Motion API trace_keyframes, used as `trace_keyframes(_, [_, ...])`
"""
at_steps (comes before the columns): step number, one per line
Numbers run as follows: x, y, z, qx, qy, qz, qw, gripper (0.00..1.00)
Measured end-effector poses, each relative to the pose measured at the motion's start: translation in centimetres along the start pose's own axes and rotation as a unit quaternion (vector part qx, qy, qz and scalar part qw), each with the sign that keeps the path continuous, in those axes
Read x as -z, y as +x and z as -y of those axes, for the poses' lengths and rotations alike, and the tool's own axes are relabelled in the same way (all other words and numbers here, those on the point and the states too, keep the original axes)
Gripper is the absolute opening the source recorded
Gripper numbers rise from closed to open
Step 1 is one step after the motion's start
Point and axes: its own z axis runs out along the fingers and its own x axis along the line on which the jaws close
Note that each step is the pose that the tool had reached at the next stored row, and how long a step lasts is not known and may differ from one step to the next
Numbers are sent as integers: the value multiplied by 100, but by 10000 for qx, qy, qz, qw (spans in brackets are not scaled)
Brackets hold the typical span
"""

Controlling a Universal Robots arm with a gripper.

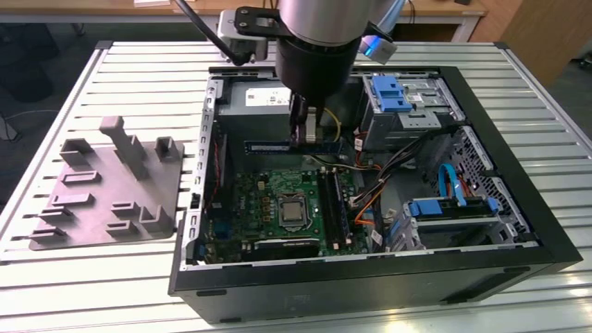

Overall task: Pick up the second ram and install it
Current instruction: 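Pick up the second ram and move it above second insertion slot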

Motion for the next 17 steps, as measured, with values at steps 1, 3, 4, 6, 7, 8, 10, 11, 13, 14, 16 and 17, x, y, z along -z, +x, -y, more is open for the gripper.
trace_keyframes(1, [0,0,0,0,0,0,10000,14])
trace_keyframes(3, [0,-1,0,-1,0,6,10000,14])
trace_keyframes(4, [-1,-1,0,-1,0,10,10000,14])
trace_keyframes(6, [-2,0,-1,-1,0,14,10000,14])
trace_keyframes(7, [-9,1,3,0,0,15,10000,14])
trace_keyframes(8, [-17,2,19,0,-3,15,10000,14])
trace_keyframes(10, [-36,4,61,2,-9,38,10000,14])
trace_keyframes(11, [-44,5,81,3,-11,60,10000,14])
trace_keyframes(13, [-59,7,123,8,-15,120,9999,14])
trace_keyframes(14, [-66,8,142,10,-17,152,9999,14])
trace_keyframes(16, [-87,16,164,14,-20,196,9998,14])
trace_keyframes(17, [-102,19,166,14,-20,204,9998,14])
